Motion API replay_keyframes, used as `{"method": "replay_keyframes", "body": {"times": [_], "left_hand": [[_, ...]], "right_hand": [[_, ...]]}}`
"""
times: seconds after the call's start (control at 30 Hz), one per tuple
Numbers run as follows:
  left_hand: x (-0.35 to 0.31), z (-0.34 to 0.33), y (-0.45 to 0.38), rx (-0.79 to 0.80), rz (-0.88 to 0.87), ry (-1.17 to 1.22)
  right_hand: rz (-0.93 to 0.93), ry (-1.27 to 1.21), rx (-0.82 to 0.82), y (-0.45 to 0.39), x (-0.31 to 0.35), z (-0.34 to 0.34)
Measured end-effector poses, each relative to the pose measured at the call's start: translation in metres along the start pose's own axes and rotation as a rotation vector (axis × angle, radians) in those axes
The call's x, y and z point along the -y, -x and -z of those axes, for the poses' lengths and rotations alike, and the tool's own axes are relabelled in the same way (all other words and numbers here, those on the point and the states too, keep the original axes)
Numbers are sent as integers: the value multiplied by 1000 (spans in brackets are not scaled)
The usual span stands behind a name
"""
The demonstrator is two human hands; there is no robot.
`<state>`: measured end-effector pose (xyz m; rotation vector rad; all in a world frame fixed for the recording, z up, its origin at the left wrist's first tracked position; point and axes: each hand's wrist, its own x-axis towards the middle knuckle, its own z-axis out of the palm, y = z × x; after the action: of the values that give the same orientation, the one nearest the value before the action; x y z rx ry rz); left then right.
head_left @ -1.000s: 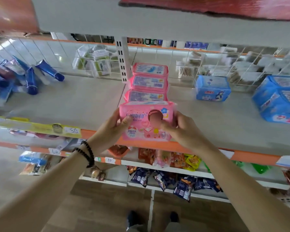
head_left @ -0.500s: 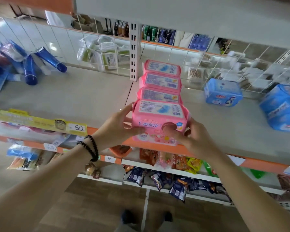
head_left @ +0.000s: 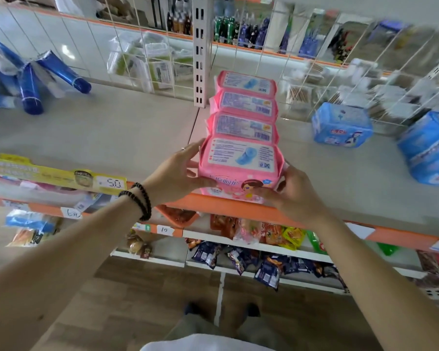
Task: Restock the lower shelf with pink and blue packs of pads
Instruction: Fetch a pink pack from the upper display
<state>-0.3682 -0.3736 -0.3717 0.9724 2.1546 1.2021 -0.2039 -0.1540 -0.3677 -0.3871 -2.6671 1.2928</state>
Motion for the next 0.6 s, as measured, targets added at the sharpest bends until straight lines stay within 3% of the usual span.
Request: {"method": "replay_keyframes", "body": {"times": [0.13,0.37,0.6], "left_hand": [[4,-15,2,-53,4,-39],[5,-25,5,-65,-71,-339],[12,-32,6,-110,24,-246]], "right_hand": [[-3,47,-39,0,-8,-3],[4,123,-143,5,-27,-26],[27,168,-166,1,-36,-34]]}}
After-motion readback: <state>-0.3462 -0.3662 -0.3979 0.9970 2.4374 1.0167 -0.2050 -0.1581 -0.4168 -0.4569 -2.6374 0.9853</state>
